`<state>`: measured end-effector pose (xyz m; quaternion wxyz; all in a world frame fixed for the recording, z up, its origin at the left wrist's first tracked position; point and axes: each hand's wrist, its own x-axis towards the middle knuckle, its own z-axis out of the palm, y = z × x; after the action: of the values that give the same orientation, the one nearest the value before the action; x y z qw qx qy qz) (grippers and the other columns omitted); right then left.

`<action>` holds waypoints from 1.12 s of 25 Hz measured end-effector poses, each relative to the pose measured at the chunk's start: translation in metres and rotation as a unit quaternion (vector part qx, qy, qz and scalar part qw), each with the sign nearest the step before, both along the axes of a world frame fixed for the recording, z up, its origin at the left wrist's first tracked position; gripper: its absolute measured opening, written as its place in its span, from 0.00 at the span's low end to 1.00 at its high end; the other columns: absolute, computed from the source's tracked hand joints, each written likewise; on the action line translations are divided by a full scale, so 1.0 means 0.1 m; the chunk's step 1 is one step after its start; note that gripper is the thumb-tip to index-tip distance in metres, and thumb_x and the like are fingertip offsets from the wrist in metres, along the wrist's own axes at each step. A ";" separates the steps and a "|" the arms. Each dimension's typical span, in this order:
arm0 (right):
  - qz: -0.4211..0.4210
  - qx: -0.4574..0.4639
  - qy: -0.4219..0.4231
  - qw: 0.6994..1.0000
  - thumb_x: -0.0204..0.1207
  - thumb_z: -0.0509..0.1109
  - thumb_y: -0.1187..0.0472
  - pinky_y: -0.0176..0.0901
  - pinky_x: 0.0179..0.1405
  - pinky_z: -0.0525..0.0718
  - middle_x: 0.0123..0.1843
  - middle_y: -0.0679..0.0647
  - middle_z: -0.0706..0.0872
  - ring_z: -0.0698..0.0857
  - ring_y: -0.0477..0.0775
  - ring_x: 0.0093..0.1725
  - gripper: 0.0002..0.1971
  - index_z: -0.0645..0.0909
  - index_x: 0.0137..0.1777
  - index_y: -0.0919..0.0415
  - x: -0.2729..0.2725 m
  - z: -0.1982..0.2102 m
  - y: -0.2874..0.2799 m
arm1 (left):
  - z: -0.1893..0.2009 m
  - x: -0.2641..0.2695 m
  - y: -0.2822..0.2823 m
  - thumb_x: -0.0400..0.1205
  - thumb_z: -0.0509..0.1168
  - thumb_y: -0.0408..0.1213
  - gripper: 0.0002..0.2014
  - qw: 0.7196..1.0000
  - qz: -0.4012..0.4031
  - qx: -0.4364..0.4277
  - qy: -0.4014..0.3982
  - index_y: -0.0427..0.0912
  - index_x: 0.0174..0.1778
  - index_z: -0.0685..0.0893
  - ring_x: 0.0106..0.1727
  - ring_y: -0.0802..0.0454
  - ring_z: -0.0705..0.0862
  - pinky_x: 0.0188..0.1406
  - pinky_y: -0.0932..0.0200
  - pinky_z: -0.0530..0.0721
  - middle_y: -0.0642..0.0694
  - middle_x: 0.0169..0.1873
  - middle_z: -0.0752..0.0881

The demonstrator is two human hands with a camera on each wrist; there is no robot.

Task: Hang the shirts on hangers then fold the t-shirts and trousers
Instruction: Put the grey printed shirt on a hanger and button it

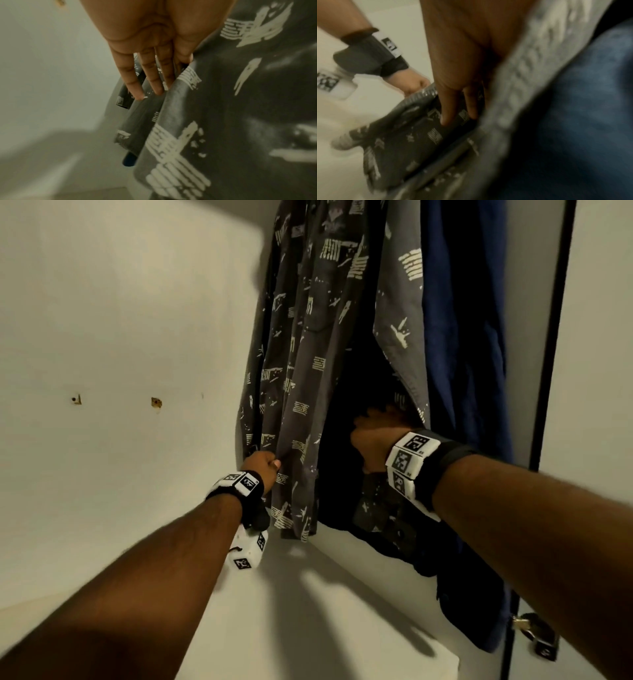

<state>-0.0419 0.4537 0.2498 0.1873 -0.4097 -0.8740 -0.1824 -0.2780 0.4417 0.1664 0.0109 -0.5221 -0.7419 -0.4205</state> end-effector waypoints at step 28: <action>0.133 -0.044 -0.061 0.988 0.78 0.67 0.53 0.51 0.47 0.81 0.59 0.55 0.87 0.86 0.61 0.58 0.14 0.82 0.60 0.56 -0.47 -0.69 -1.18 | -0.67 0.68 -1.84 0.81 0.63 0.56 0.21 0.884 0.129 -0.375 0.247 0.48 0.64 0.80 0.61 0.41 0.82 0.58 0.51 0.79 0.44 0.62 0.82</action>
<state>-0.0885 0.3360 0.1808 0.1385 -0.2861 -0.9375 -0.1419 -0.2102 0.2573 0.0999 0.0518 -0.4737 -0.8784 0.0372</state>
